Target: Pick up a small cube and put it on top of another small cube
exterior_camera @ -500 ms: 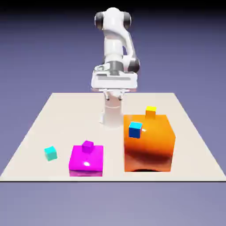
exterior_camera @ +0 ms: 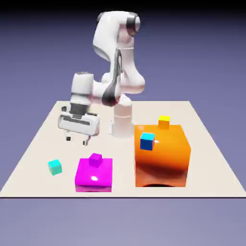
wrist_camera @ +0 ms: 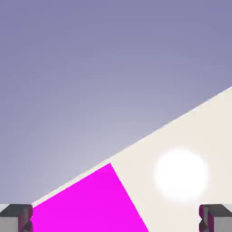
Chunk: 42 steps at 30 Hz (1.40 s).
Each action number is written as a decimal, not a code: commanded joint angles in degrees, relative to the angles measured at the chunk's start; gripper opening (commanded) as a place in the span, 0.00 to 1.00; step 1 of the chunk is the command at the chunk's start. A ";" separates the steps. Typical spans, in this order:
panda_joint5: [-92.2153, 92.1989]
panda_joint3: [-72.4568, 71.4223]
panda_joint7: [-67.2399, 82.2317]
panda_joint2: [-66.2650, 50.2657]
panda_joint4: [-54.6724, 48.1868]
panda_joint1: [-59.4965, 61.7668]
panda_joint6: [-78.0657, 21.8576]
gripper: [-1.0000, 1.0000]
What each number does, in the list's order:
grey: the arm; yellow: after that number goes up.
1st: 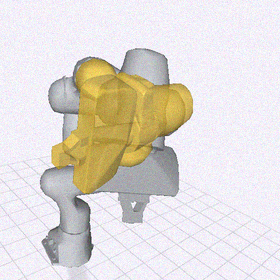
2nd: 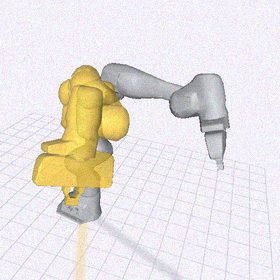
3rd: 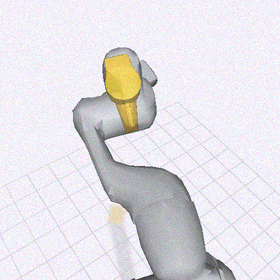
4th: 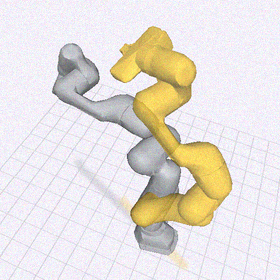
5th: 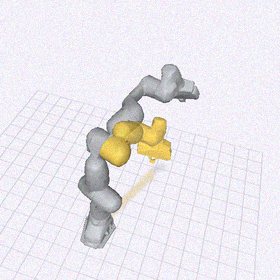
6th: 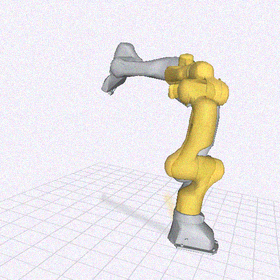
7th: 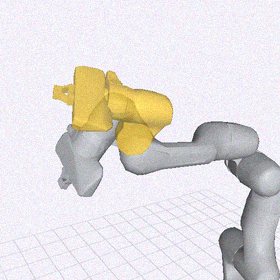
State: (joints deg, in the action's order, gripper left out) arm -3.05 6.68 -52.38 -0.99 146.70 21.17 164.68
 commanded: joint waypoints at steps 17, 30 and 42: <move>-4.23 -0.93 -2.32 -26.83 -9.68 13.40 4.20 0.00; -0.99 -10.79 -11.79 -0.89 -10.96 -0.29 -22.72 0.00; 0.27 -27.60 -21.15 13.82 -13.57 -12.43 -39.75 0.00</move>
State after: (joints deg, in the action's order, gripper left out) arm -2.96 -20.93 -73.43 12.82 133.12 8.74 124.96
